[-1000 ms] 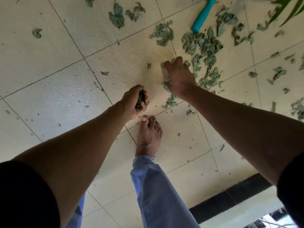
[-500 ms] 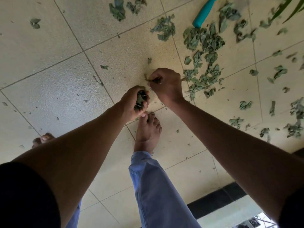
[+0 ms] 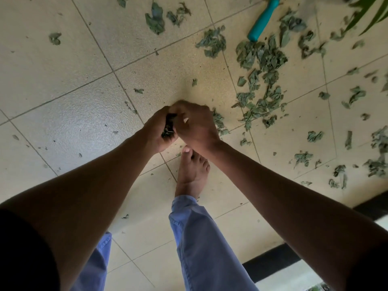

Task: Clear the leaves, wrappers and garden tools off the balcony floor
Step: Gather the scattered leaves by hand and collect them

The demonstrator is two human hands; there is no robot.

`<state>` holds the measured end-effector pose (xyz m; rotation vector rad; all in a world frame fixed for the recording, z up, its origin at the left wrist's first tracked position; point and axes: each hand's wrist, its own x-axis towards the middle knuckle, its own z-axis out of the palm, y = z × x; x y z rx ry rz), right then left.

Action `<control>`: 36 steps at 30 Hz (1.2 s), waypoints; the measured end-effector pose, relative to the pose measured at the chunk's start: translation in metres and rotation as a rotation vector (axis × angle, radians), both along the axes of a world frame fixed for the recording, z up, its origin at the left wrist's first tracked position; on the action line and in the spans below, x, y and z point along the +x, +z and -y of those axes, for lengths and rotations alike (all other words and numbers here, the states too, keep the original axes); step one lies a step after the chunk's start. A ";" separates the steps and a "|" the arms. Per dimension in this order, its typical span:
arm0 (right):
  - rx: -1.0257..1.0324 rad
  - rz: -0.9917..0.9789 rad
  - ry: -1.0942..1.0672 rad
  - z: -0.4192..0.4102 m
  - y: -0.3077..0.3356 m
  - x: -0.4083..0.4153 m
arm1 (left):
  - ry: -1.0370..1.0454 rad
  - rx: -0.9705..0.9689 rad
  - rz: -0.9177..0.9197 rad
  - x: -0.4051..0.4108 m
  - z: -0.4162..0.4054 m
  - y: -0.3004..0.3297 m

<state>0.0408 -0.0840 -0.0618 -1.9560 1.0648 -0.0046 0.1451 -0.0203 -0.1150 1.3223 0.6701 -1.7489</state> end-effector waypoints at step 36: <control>-0.238 -0.305 -0.138 -0.018 -0.024 -0.049 | -0.098 0.126 -0.015 -0.017 -0.018 -0.006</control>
